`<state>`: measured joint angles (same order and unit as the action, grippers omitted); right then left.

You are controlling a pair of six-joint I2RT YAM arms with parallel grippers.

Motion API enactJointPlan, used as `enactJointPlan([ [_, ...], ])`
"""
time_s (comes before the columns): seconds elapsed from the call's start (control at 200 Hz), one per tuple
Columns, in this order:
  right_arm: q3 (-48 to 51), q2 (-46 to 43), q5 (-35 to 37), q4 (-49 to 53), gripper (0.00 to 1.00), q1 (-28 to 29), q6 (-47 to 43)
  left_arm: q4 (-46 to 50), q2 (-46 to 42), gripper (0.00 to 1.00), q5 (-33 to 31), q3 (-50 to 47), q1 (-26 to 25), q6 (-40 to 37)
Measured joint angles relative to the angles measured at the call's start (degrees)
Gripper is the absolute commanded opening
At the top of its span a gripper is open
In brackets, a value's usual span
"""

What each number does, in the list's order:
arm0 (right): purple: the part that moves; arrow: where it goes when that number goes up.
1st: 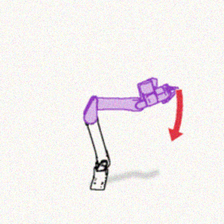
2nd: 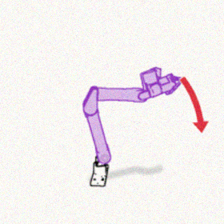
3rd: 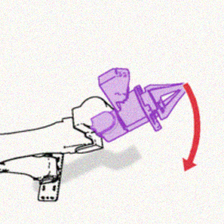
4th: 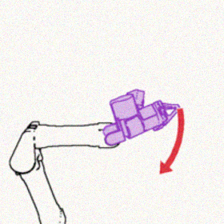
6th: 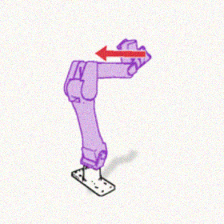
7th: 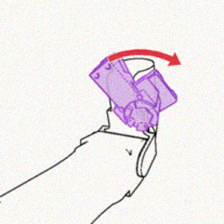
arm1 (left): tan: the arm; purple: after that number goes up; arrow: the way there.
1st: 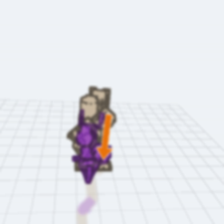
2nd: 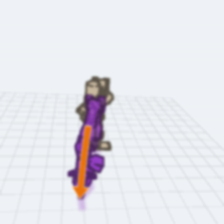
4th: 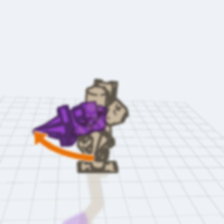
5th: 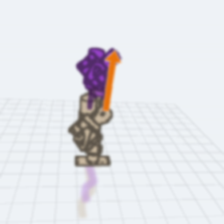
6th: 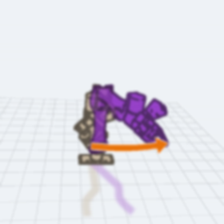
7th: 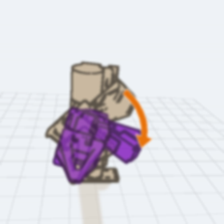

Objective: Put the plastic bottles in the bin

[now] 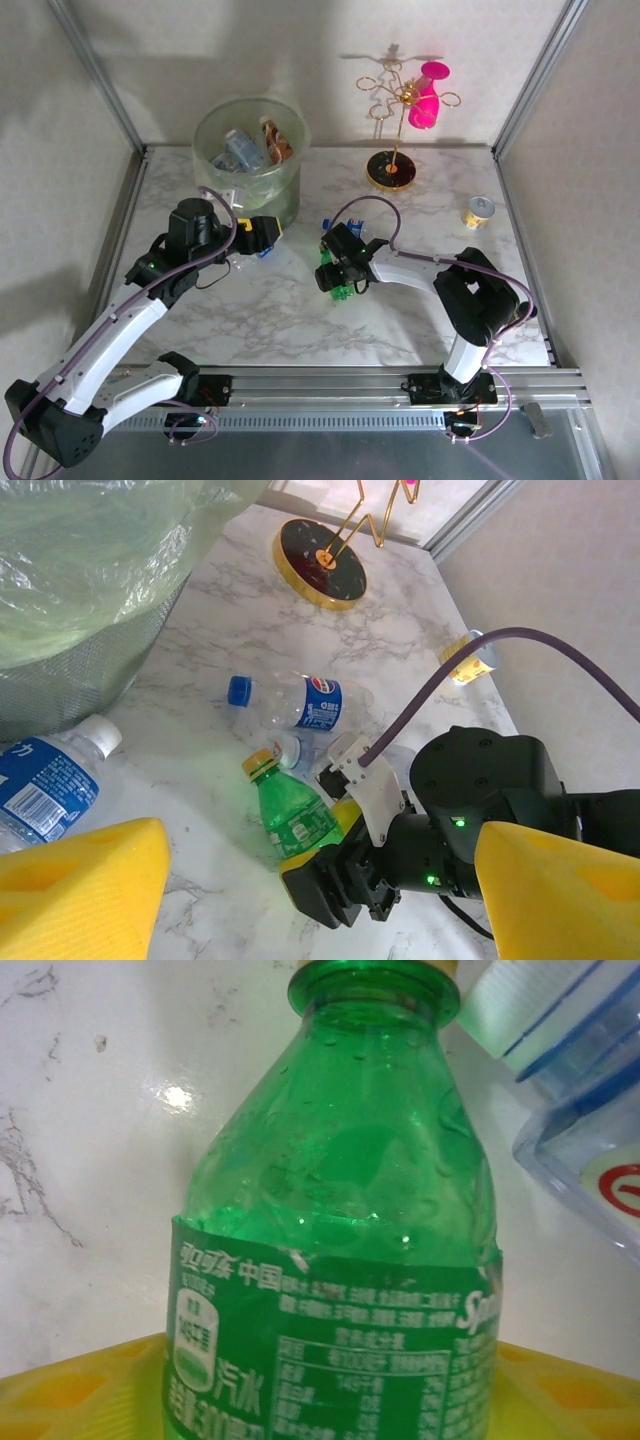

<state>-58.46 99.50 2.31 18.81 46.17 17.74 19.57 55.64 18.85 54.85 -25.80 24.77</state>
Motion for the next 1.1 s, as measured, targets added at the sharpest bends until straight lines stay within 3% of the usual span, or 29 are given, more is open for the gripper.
enactJointPlan([
  [0.13,0.02,0.00,0.00,-0.50,0.57,0.00,-0.28,0.24,0.00,0.79,0.00,0.09,0.00,0.00],
  [0.426,2.56,-2.78,-0.02,-2.54,0.54,1.75,-1.07,1.33,-0.02,0.79,-0.24,2.40,0.00,0.04],
  [0.756,3.52,-18.05,-0.92,-5.22,0.55,3.13,-1.90,0.37,-2.12,0.80,-0.72,3.10,-0.07,3.61],
  [1.096,3.50,-29.22,-3.54,-8.66,0.56,4.35,-1.92,-9.53,-3.82,0.88,2.38,0.92,-3.48,11.61],
])
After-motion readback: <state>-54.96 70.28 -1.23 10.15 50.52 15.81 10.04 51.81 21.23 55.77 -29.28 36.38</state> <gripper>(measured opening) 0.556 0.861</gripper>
